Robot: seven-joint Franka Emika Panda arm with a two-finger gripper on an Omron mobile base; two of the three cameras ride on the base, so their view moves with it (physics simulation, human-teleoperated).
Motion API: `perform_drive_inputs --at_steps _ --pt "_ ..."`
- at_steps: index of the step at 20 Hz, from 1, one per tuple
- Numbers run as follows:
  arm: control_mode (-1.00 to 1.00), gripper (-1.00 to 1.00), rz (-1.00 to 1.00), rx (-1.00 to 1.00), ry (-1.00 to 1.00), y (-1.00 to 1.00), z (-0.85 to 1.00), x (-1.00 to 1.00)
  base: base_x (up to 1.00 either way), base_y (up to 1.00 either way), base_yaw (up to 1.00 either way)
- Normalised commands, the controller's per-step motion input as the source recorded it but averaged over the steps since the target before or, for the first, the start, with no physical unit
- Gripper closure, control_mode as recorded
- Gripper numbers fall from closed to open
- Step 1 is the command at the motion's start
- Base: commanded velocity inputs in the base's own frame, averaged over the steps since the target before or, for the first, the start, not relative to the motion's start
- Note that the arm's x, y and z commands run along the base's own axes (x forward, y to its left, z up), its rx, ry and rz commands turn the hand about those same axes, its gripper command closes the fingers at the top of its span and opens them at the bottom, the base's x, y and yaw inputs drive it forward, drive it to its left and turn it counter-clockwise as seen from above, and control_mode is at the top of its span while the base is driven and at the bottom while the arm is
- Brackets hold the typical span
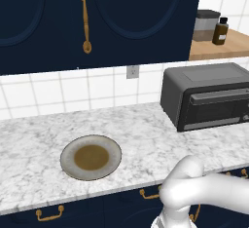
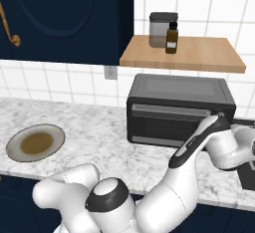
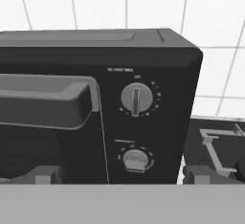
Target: Pick up the kebab skewer and baguette bread, and place them inside the toaster oven. Close the toaster oven door and start by setting the timer.
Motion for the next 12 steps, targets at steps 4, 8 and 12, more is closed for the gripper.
perform_drive_inputs --at_steps 4,8,12 --pt "-1.00 -1.00 0.00 0.00 -0.27 0.00 -0.31 0.01 0.00 0.00 0.00" --pt "-1.00 -1.00 0.00 0.02 -0.19 0.00 -0.22 0.11 0.00 0.00 0.00" --pt "-1.00 -1.00 -0.05 0.01 -0.05 0.00 -0.01 0.14 0.00 0.00 0.00"
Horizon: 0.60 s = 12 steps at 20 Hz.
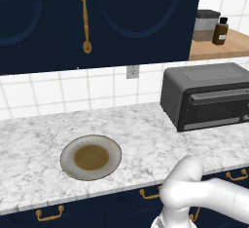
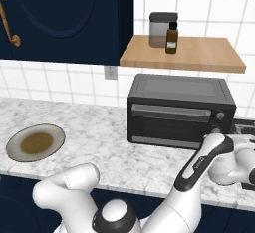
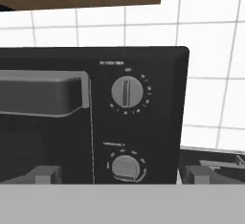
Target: Pick up the kebab skewer and baguette bread, and place them inside the toaster oven. Close the toaster oven door and start by setting the timer.
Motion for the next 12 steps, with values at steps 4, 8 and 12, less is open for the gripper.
perform_drive_inputs --at_steps 4,8,12 --pt "-1.00 -1.00 -0.06 0.01 0.00 0.00 0.02 0.12 0.00 0.00 0.00" --pt "-1.00 -1.00 -0.03 0.04 0.00 0.00 0.11 0.02 0.00 0.00 0.00" --pt "-1.00 -1.00 0.00 0.20 -0.03 -0.01 0.04 0.00 0.00 0.00 0.00"
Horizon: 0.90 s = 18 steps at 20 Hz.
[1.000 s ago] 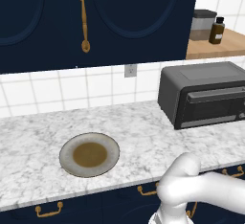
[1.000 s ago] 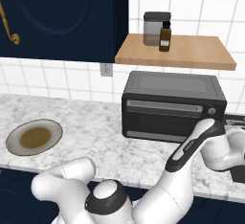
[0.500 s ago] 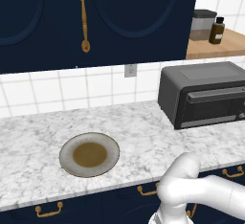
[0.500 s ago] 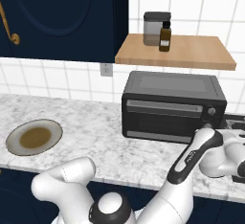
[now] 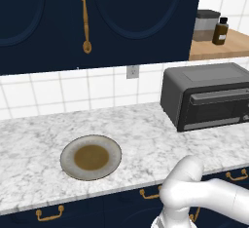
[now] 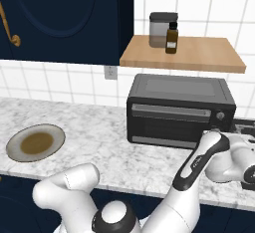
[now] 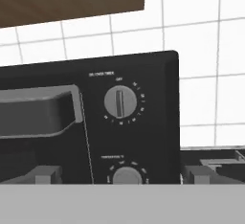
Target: Pick up the kebab skewer and baguette bread, and place them inside the toaster oven. Close the toaster oven door and start by setting the timer.
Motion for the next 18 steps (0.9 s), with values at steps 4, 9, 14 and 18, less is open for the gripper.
perform_drive_inputs --at_steps 4,9,14,18 --pt "-1.00 -1.00 0.00 0.33 -0.06 -0.03 0.02 0.00 0.00 0.00 0.00" --pt "-1.00 -1.00 -0.07 0.17 -0.05 0.01 0.04 0.06 0.00 0.00 0.00" --pt "-1.00 -1.00 -0.04 0.00 0.00 0.36 0.07 0.07 0.00 0.00 0.00" --pt "-1.00 -1.00 -0.08 0.03 0.00 0.17 0.18 0.09 0.00 0.00 0.00"
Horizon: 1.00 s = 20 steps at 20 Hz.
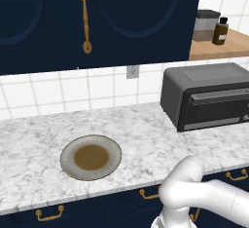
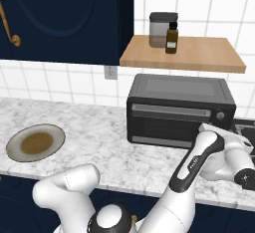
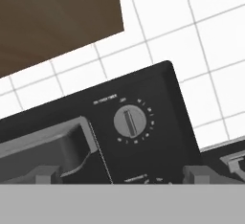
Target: Pick up the kebab skewer and baguette bread, and place them inside the toaster oven. Close the toaster oven door and start by setting the timer.
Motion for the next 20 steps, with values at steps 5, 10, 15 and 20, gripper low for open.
perform_drive_inputs --at_steps 5,10,15,20 --pt "-1.00 -1.00 0.00 0.14 0.00 -0.02 0.09 0.02 0.00 0.00 0.00" --pt "-1.00 -1.00 0.00 0.14 0.02 -0.10 0.02 0.07 0.00 0.00 0.00" --pt "-1.00 -1.00 0.00 0.04 0.05 -0.02 0.04 0.09 0.00 0.00 0.00" --pt "-1.00 -1.00 0.00 0.01 0.03 0.00 0.05 0.20 0.00 0.00 0.00"
